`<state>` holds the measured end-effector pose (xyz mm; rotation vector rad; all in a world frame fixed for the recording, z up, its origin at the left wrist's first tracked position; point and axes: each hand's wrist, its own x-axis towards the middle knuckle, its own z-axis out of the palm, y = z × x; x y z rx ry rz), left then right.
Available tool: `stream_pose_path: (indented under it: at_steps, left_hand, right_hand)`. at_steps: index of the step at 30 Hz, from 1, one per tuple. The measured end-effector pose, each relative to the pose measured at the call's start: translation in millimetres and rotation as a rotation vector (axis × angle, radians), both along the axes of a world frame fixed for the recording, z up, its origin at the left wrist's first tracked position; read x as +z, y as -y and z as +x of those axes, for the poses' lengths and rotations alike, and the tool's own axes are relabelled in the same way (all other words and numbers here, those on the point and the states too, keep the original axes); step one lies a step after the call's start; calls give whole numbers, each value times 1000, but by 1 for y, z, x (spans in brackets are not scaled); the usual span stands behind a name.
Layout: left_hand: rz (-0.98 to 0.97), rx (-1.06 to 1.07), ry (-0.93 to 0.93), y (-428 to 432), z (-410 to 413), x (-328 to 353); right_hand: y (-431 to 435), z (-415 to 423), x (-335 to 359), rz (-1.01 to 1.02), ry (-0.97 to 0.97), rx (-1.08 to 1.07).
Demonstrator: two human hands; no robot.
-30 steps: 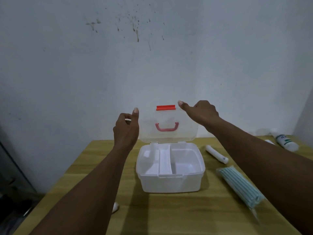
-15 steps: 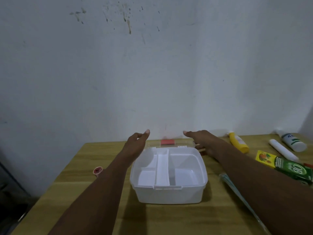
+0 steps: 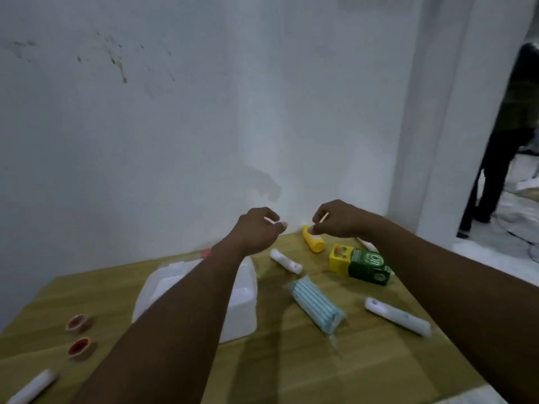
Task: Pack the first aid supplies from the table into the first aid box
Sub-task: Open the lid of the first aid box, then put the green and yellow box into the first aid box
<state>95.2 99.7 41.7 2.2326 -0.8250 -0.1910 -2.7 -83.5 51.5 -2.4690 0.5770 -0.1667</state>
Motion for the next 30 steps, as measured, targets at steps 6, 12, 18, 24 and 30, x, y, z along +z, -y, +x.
stream_pose_path:
  at_steps: [6, 12, 18, 24, 30]
  left_hand:
    - [105, -155, -40, 82, -29, -44]
    - [182, -192, 5, 92, -28, -63]
    - [49, -117, 106, 48, -15, -12]
    - [-29, 41, 210, -49, -5, 35]
    - [35, 199, 191, -154, 9, 21]
  right_hand:
    - [61, -32, -51, -232, -252, -42]
    - [71, -33, -76, -306, -329, -34]
    - [41, -26, -3, -370, -126, 21]
    - [-41, 0, 54, -447, -46, 185]
    - [-136, 21, 45, -613, -165, 420]
